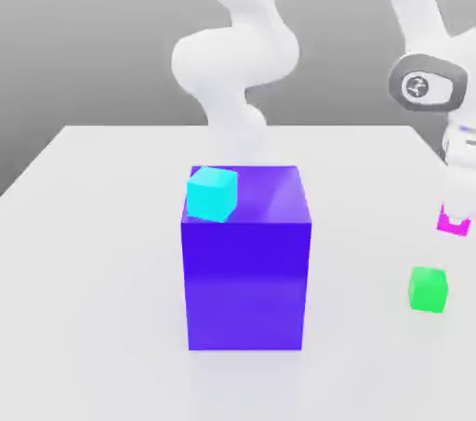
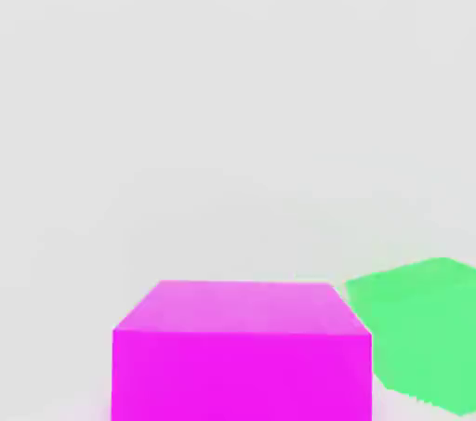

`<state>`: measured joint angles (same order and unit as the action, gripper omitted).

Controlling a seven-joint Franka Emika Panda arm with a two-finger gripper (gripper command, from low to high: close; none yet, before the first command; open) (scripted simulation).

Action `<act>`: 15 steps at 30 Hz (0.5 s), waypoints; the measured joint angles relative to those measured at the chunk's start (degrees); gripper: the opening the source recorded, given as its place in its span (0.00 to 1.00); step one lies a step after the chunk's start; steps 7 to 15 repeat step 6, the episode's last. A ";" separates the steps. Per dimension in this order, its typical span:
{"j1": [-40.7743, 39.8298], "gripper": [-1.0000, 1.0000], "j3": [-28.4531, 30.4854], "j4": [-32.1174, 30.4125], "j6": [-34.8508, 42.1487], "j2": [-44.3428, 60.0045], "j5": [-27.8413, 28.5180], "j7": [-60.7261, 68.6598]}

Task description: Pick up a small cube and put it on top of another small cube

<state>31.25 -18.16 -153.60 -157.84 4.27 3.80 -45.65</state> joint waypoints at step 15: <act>0.77 1.00 3.44 0.28 -5.15 5.85 5.14 -3.70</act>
